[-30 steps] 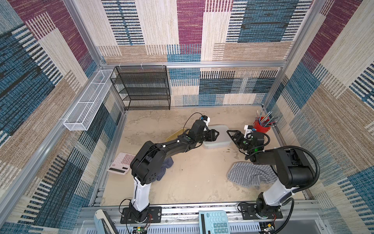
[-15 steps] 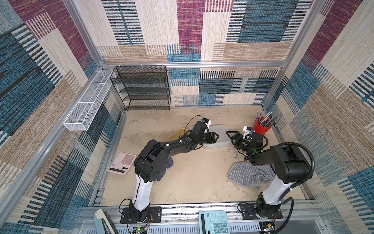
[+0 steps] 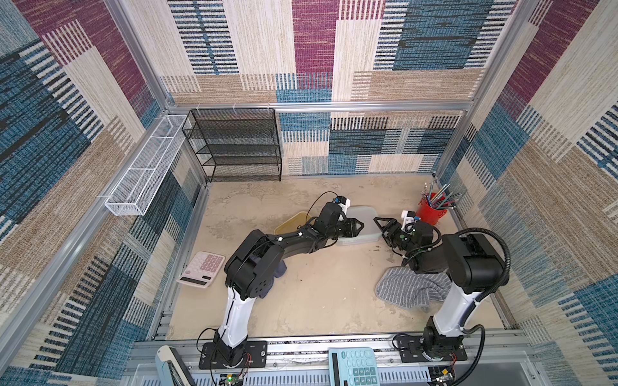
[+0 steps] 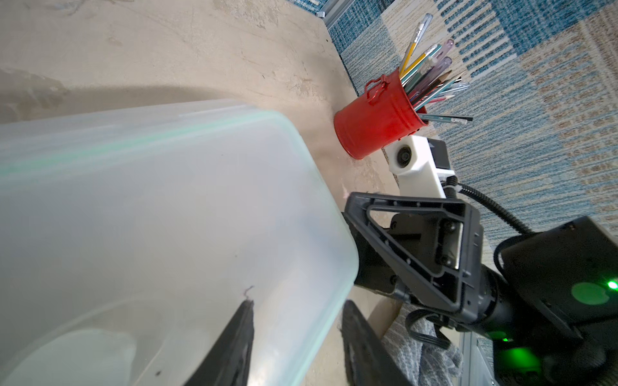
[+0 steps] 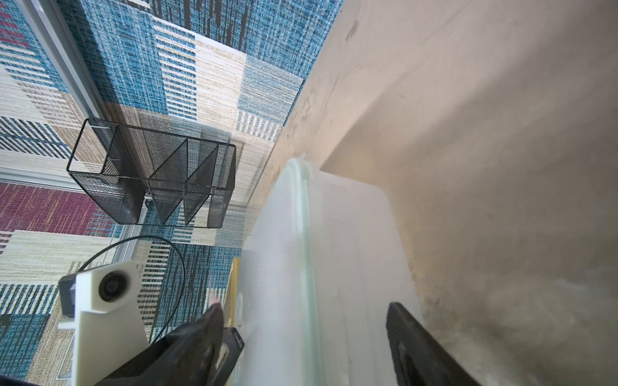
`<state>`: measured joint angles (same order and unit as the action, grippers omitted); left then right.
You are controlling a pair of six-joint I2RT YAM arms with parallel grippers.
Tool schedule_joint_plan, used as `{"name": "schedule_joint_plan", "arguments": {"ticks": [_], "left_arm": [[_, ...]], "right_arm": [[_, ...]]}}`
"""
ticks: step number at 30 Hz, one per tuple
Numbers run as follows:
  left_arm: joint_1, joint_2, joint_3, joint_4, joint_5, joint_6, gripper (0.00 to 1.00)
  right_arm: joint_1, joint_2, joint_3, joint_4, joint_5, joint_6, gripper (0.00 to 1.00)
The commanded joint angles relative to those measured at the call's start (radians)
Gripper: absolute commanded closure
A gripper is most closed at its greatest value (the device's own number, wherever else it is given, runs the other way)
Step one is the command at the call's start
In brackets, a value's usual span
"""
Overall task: Wipe the insides of the lunch boxes
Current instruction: Open the fastener of the lunch box.
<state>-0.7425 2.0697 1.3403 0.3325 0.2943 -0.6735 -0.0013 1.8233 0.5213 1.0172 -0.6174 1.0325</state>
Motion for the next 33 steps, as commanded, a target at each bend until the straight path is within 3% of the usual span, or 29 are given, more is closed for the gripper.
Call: {"name": "schedule_joint_plan", "arguments": {"ticks": [1, 7, 13, 30, 32, 33], "left_arm": [[-0.006, 0.023, 0.003, -0.083, 0.009, -0.033, 0.55], [-0.009, 0.026, -0.001, -0.076, 0.002, -0.041, 0.56], [-0.008, 0.025, -0.017, -0.076, -0.017, -0.039, 0.56], [-0.021, 0.053, 0.018, -0.19, -0.082, 0.004, 0.59], [-0.021, 0.046, 0.009, -0.188, -0.085, 0.003, 0.59], [-0.021, 0.041, 0.007, -0.183, -0.081, 0.003, 0.59]], "right_arm": [[0.001, -0.006, -0.012, 0.09, -0.024, 0.04, 0.25], [0.001, 0.024, -0.022, 0.156, -0.046, 0.083, 0.36], [0.001, -0.023, -0.03, 0.068, -0.011, 0.027, 0.41], [0.001, -0.122, -0.016, -0.125, 0.06, -0.092, 0.71], [0.001, -0.13, -0.016, -0.141, 0.072, -0.1, 0.7], [0.002, -0.13, -0.014, -0.153, 0.078, -0.105, 0.64]]}}
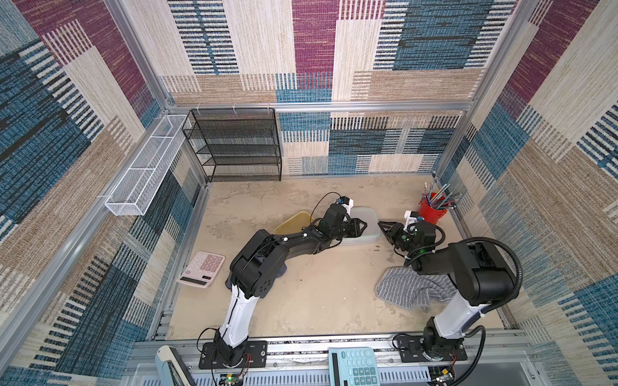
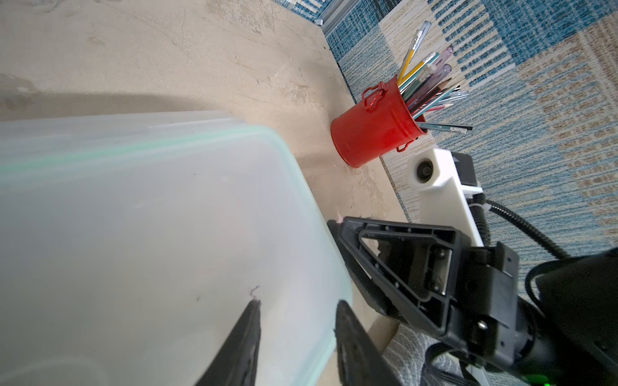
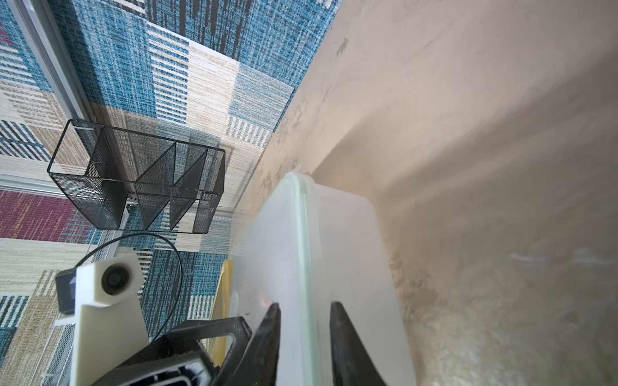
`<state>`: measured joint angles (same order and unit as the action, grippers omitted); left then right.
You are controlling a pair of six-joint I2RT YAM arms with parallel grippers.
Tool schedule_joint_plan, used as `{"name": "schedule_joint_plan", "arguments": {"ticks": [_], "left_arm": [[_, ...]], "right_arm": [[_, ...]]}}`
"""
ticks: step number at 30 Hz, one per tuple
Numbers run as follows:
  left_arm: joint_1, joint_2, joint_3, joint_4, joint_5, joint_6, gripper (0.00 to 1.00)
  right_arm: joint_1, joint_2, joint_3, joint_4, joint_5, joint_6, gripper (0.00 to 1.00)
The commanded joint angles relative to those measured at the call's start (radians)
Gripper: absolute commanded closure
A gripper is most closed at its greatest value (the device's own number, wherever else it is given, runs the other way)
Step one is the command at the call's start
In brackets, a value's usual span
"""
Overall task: Wipe the insides of the lunch boxes
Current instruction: Open the fastener of the lunch box.
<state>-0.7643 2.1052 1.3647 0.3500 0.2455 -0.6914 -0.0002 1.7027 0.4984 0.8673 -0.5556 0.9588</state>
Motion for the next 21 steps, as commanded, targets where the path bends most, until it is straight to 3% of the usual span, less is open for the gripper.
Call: {"name": "schedule_joint_plan", "arguments": {"ticks": [1, 9, 14, 21], "left_arm": [[0.001, -0.002, -0.021, -0.192, -0.025, 0.021, 0.59], [0.002, -0.099, 0.04, -0.223, 0.023, 0.094, 0.53], [0.027, -0.139, 0.048, -0.234, 0.054, 0.102, 0.52], [0.044, -0.125, 0.005, -0.223, 0.095, 0.074, 0.52]], "right_arm": [[0.0, -0.01, 0.011, -0.012, 0.023, -0.032, 0.57], [0.0, 0.012, -0.026, 0.085, 0.003, 0.003, 0.18], [0.0, 0.062, -0.041, 0.198, -0.021, 0.058, 0.12], [0.0, 0.132, -0.058, 0.37, -0.049, 0.132, 0.12]]}}
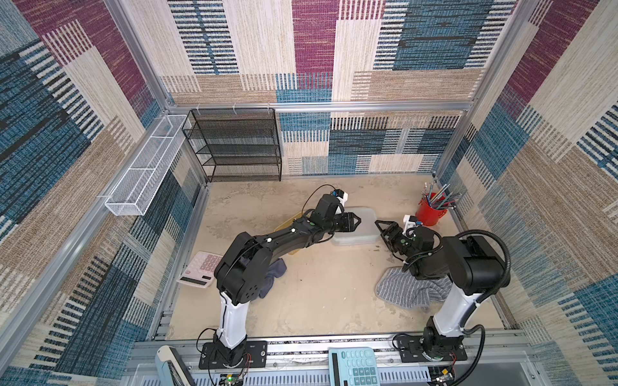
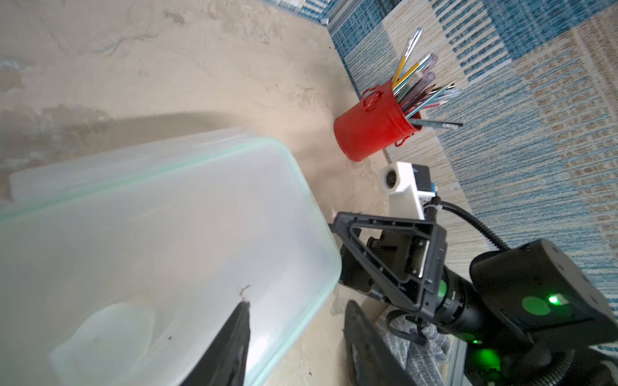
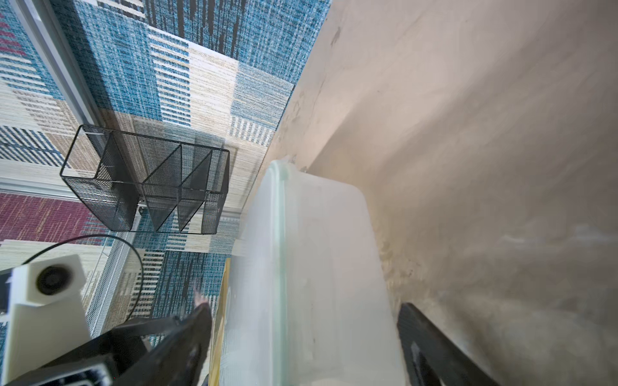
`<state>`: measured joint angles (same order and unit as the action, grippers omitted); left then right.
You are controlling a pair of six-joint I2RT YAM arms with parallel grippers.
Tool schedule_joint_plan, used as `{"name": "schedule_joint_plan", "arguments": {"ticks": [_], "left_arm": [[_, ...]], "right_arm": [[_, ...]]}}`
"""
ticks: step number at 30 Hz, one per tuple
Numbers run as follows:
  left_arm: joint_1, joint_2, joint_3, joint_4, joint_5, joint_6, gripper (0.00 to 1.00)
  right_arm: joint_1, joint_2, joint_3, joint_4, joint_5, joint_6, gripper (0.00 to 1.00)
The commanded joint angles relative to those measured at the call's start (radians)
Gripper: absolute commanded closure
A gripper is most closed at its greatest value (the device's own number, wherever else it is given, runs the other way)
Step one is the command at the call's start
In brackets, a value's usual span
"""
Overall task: Wipe the insides of the lunch boxes
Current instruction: Open the fastener of the lunch box.
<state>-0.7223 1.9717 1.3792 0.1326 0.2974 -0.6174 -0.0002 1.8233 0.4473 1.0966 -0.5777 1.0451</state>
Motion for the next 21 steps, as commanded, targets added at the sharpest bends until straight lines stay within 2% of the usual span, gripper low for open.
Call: {"name": "schedule_joint_plan", "arguments": {"ticks": [1, 12, 21], "left_arm": [[0.003, 0.017, -0.01, -0.008, 0.05, -0.005, 0.52], [0.012, 0.064, -0.009, -0.041, 0.072, -0.004, 0.53], [0.01, 0.111, 0.011, -0.041, 0.097, -0.015, 0.55]], "right_arm": [[0.001, 0.017, -0.01, 0.157, -0.027, 0.052, 0.12], [0.0, 0.119, -0.007, 0.32, -0.046, 0.154, 0.2], [0.018, 0.145, 0.012, 0.399, -0.035, 0.224, 0.28]]}}
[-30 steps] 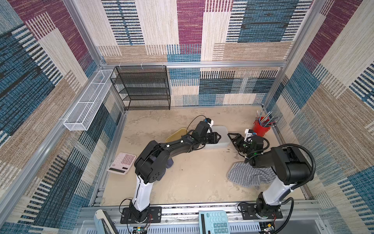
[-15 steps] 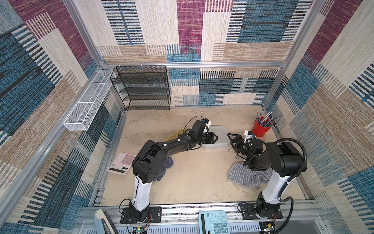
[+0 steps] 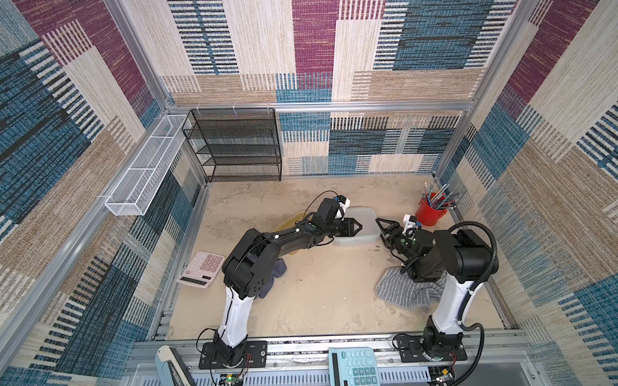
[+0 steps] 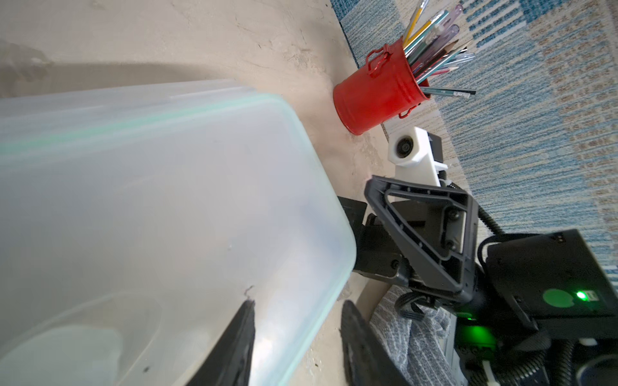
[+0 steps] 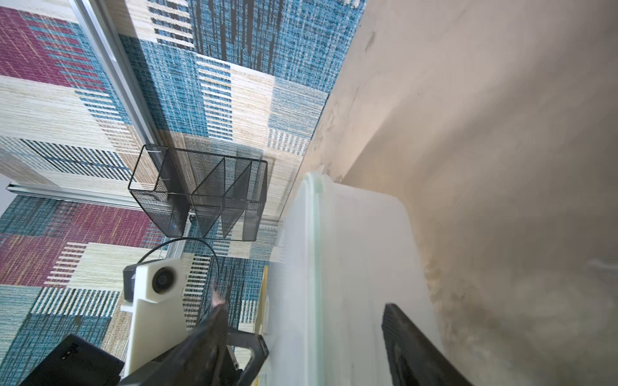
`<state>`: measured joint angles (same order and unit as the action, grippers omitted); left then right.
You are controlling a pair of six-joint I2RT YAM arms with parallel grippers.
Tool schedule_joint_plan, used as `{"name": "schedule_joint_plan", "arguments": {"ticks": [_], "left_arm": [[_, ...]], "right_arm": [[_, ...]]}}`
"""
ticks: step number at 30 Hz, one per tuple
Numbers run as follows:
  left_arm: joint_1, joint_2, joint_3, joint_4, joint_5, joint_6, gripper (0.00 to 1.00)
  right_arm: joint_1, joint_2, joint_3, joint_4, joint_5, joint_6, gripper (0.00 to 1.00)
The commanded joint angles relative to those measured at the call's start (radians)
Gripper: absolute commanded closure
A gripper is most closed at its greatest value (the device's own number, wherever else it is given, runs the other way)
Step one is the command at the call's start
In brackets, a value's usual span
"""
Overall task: Wipe the insides of the lunch boxes
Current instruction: Open the fastener of the lunch box.
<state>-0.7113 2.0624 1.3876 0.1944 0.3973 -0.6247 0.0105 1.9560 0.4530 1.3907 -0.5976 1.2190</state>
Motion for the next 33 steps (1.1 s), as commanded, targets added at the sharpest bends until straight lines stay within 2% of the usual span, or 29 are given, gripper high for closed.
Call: {"name": "schedule_joint_plan", "arguments": {"ticks": [1, 10, 33], "left_arm": [[-0.001, 0.025, 0.005, -0.103, -0.002, -0.01, 0.55], [-0.002, 0.048, 0.022, -0.102, 0.001, -0.019, 0.56], [-0.005, 0.106, 0.056, -0.179, -0.043, -0.01, 0.58]], "right_arm": [[0.011, 0.021, 0.004, 0.124, -0.012, 0.062, 0.3], [0.022, 0.032, -0.025, 0.209, 0.02, 0.13, 0.42], [0.022, -0.042, 0.005, 0.042, 0.004, 0.011, 0.61]]}}
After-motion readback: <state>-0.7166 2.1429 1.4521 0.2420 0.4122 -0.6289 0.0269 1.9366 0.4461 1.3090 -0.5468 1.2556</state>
